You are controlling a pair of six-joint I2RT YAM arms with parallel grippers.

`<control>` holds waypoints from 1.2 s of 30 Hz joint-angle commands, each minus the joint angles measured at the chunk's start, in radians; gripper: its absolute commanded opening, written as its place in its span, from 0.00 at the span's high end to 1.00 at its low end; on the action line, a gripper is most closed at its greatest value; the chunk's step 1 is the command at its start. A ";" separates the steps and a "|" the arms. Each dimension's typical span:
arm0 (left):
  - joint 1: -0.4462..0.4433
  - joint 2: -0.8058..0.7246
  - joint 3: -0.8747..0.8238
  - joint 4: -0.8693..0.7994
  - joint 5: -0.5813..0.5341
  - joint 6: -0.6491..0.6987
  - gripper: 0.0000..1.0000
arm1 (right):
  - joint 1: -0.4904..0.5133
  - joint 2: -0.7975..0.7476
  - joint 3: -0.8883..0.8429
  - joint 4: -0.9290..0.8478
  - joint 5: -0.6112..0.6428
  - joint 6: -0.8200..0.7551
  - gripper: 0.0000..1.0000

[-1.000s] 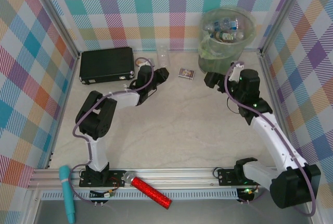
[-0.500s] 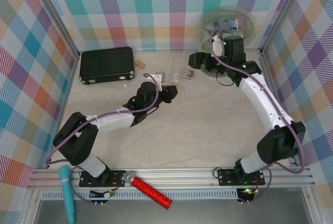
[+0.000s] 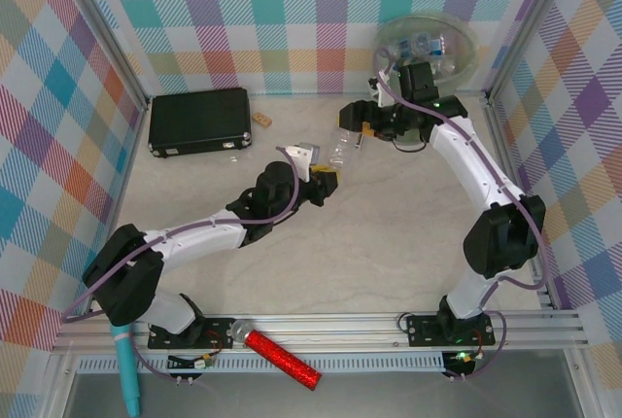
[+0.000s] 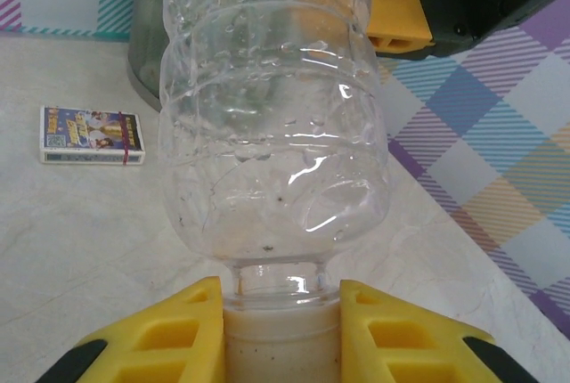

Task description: Put the plastic bottles in the bin

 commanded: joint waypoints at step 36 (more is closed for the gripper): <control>-0.039 -0.275 0.006 -0.273 -0.228 0.047 0.00 | -0.127 -0.113 0.197 0.044 0.518 -0.102 0.42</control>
